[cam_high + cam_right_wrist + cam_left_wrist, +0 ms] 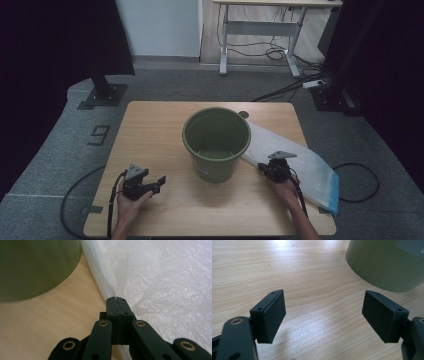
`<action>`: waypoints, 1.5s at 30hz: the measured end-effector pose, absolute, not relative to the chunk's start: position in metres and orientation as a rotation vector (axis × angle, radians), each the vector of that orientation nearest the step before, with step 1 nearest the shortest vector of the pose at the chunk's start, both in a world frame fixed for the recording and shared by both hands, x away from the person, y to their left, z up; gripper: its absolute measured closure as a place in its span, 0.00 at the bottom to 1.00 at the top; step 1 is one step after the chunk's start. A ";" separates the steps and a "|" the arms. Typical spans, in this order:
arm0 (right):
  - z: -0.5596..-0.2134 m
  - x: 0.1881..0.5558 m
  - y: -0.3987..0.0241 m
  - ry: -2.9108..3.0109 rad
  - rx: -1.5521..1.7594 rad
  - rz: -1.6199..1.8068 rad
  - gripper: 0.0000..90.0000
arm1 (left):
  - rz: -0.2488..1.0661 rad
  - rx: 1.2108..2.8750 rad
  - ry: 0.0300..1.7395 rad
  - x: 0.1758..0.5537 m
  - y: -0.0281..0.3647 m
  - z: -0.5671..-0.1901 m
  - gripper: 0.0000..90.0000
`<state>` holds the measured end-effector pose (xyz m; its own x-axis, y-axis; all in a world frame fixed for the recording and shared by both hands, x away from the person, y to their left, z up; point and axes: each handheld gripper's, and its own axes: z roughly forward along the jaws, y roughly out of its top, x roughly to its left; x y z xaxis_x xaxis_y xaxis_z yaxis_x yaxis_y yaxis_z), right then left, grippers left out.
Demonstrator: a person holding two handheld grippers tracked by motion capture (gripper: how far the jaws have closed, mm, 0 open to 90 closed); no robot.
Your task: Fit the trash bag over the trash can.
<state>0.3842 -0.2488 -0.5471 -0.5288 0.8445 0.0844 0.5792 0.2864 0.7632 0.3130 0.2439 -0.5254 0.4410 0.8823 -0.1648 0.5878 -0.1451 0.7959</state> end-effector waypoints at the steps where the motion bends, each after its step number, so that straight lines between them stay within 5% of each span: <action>1: -0.546 0.380 -0.251 2.223 1.290 1.100 0.98 | 0.438 1.845 1.249 0.313 0.244 -0.526 0.21; 11: -0.545 0.337 -0.261 2.265 1.284 1.094 0.98 | 0.429 1.834 1.257 0.313 0.245 -0.525 0.21; 14: -0.541 0.339 -0.255 2.258 1.232 1.127 0.71 | 0.418 1.835 1.257 0.314 0.245 -0.526 0.21; 18: -0.533 0.353 -0.243 2.227 1.165 1.160 0.52 | 0.406 1.847 1.258 0.316 0.244 -0.528 0.22; 26: -0.532 0.389 -0.222 2.235 1.123 1.217 0.45 | 0.397 1.861 1.261 0.318 0.244 -0.530 0.22; 36: -0.548 0.414 -0.197 2.240 1.186 1.167 0.53 | 0.401 1.872 1.263 0.318 0.245 -0.530 0.22; 45: -0.548 0.412 -0.197 2.209 1.245 1.103 0.94 | 0.398 1.851 1.264 0.316 0.250 -0.527 0.22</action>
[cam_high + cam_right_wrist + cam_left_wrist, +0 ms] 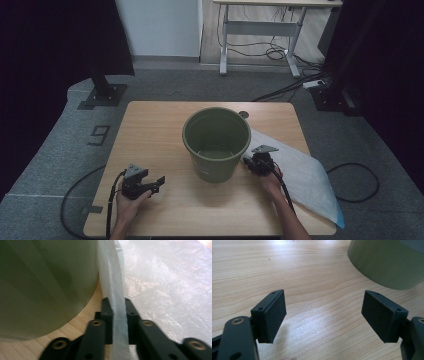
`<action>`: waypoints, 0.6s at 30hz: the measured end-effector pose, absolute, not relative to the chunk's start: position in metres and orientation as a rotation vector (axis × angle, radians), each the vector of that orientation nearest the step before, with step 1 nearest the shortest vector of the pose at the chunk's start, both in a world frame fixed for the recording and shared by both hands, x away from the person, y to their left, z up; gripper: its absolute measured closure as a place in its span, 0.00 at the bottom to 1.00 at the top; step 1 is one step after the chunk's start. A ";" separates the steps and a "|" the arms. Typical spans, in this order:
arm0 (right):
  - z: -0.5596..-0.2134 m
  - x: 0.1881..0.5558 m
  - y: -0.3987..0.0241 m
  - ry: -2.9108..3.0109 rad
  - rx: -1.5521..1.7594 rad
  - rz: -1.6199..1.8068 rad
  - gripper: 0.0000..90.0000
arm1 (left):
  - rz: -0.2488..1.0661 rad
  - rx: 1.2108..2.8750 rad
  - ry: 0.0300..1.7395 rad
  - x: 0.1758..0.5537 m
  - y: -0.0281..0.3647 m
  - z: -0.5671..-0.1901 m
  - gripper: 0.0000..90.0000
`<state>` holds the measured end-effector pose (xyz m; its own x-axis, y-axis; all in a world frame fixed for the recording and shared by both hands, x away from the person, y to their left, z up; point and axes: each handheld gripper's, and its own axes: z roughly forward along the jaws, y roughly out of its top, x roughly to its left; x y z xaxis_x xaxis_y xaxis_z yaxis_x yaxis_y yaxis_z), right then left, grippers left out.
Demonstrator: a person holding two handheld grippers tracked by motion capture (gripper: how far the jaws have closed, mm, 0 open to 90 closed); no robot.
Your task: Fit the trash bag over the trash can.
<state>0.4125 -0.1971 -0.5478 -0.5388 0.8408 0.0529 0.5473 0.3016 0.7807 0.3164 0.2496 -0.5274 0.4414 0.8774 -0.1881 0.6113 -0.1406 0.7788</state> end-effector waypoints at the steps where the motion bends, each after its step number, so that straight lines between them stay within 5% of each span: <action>1: -0.545 0.411 -0.199 2.196 1.245 1.113 0.96 | 0.399 1.851 1.266 0.316 0.250 -0.527 0.22; 18: -0.485 0.391 -0.239 1.869 1.335 1.414 0.98 | 0.391 1.842 1.266 0.316 0.253 -0.527 0.22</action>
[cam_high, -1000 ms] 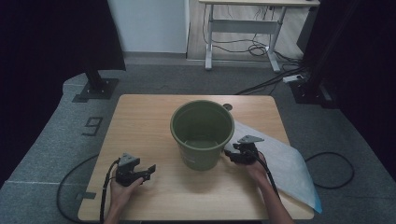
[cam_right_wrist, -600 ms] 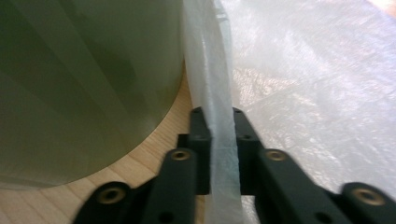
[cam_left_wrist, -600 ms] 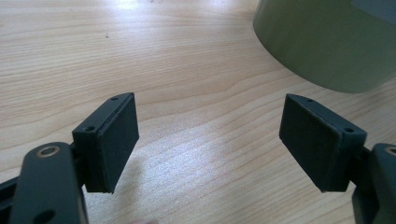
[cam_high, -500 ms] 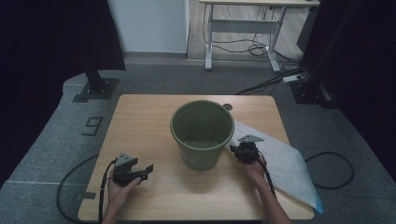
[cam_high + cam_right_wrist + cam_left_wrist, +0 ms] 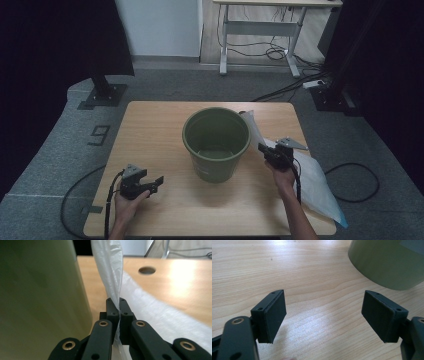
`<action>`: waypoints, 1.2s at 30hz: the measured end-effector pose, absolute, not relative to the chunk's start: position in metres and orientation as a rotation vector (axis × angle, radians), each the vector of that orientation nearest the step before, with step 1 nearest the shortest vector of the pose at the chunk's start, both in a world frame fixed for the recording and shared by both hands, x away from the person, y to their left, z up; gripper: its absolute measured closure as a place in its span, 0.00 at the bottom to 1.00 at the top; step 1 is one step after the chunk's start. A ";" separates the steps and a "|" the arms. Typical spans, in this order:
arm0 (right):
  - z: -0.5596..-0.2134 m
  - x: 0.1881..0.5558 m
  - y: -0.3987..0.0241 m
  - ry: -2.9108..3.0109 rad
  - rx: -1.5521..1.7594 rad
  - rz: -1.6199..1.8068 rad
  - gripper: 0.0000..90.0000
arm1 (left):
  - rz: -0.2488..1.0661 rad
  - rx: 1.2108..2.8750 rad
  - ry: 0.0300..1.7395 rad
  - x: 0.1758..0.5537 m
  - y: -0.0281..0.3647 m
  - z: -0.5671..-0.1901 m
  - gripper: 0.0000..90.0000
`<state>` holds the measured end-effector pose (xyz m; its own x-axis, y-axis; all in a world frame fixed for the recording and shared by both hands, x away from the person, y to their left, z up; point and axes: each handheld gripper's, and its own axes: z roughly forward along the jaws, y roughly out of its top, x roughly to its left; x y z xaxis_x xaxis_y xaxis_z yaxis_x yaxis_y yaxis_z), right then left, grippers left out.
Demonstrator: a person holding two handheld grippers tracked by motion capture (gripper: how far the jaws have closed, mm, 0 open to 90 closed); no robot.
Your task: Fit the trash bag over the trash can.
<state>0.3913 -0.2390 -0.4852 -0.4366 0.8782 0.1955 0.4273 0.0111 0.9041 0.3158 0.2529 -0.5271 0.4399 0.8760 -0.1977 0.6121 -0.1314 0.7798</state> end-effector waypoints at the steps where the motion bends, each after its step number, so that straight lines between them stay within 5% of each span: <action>1: -0.482 0.391 -0.241 1.855 1.338 1.427 0.98 | 0.394 1.837 1.263 0.316 0.252 -0.527 0.22; 36: -0.328 0.358 -0.240 1.566 1.120 1.631 0.98 | 0.409 1.791 1.269 0.316 0.259 -0.525 0.23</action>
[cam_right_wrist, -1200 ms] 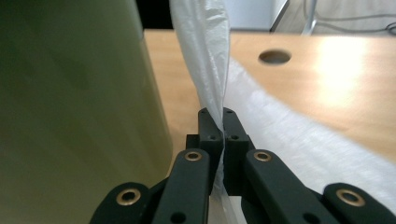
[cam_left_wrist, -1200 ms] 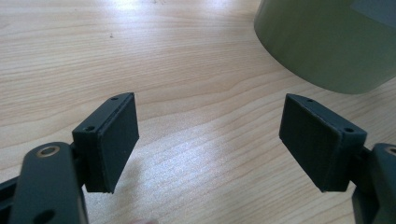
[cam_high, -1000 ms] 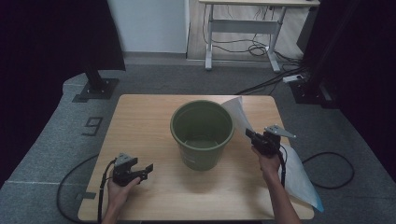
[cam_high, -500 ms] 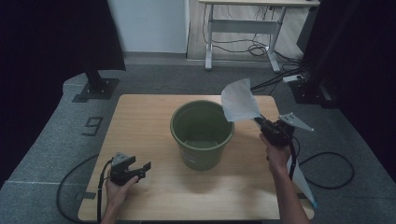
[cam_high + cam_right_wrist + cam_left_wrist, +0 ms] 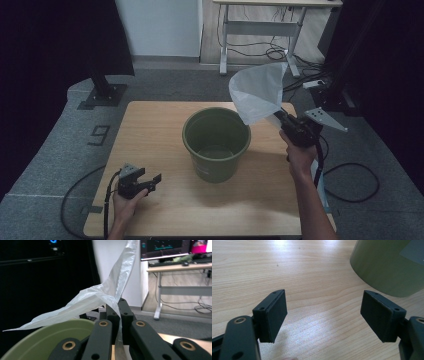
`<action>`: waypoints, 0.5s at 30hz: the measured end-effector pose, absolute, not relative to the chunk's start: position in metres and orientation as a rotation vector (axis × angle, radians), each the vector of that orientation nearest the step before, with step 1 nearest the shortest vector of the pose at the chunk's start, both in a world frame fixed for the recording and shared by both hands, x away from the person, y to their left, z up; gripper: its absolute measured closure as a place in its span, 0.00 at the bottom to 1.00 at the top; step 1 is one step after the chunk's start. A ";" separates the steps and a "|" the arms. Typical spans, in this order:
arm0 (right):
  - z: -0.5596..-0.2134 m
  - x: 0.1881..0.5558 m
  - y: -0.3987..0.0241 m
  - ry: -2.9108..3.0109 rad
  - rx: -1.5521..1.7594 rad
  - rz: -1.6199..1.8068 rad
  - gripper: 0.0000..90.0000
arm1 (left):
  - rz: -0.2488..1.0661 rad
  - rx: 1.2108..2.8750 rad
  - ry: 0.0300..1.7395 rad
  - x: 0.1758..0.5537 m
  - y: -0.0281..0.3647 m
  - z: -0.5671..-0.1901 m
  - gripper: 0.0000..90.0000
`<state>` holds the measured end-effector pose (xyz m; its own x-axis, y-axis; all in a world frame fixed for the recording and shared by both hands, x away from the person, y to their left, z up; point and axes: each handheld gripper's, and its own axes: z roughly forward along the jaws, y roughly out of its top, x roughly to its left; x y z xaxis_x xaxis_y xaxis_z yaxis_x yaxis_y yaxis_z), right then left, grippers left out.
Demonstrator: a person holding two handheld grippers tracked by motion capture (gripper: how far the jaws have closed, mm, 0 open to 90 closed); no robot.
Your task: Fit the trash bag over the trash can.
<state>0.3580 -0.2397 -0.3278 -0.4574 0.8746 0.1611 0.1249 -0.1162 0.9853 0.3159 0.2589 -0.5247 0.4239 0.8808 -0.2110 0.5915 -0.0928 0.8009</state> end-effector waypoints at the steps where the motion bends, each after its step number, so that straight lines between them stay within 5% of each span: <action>1: -0.321 0.356 -0.232 1.574 1.091 1.642 0.98 | 0.406 1.792 1.269 0.316 0.259 -0.525 0.23; 8: -0.317 0.349 -0.201 1.671 1.003 1.659 0.98 | 0.402 1.794 1.265 0.316 0.260 -0.525 0.23; 15: -0.358 0.341 -0.172 1.843 0.981 1.653 0.98 | 0.398 1.790 1.273 0.316 0.262 -0.525 0.23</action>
